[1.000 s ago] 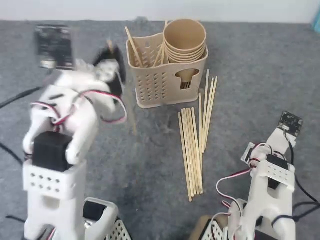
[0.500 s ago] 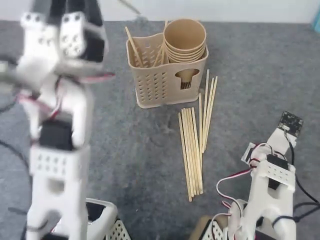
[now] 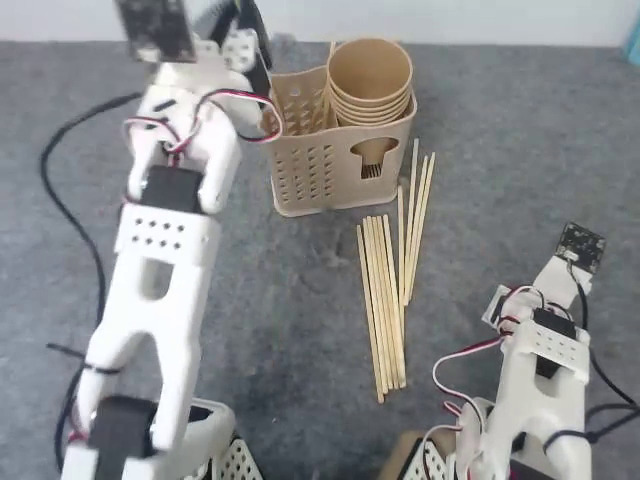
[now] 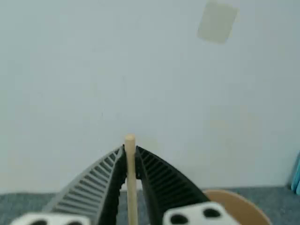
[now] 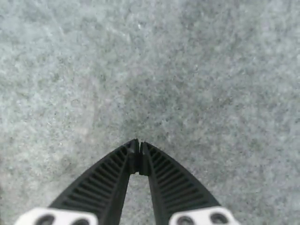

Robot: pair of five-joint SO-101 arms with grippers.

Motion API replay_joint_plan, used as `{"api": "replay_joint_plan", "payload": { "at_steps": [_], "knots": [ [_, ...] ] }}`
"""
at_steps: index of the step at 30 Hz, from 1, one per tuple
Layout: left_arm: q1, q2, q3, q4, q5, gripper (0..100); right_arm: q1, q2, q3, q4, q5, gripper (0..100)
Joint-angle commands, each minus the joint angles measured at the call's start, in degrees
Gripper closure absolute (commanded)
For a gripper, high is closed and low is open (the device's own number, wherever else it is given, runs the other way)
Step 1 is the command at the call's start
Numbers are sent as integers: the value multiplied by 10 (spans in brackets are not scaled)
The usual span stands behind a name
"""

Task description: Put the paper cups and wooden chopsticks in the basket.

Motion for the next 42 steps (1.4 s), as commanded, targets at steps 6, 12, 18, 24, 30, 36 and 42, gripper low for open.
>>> {"api": "replay_joint_plan", "payload": {
  "at_steps": [6,12,18,24,30,36,42],
  "knots": [
    [-4,22,24,7,-2,976,5,-17,-3,-15,9,991],
    [4,-103,25,147,1,737,5,-17,-3,-15,9,991],
    [38,-228,28,316,2,663,5,-17,-3,-12,9,991],
    [-30,-272,56,499,2,663,7,-17,-3,-10,9,991],
    [-112,-256,329,428,2,663,4,-19,-4,7,17,991],
    [-161,-256,539,244,2,663,3,-18,-5,9,36,991],
    [-149,-258,644,166,3,663,3,-21,-15,4,36,991]
  ]
}}
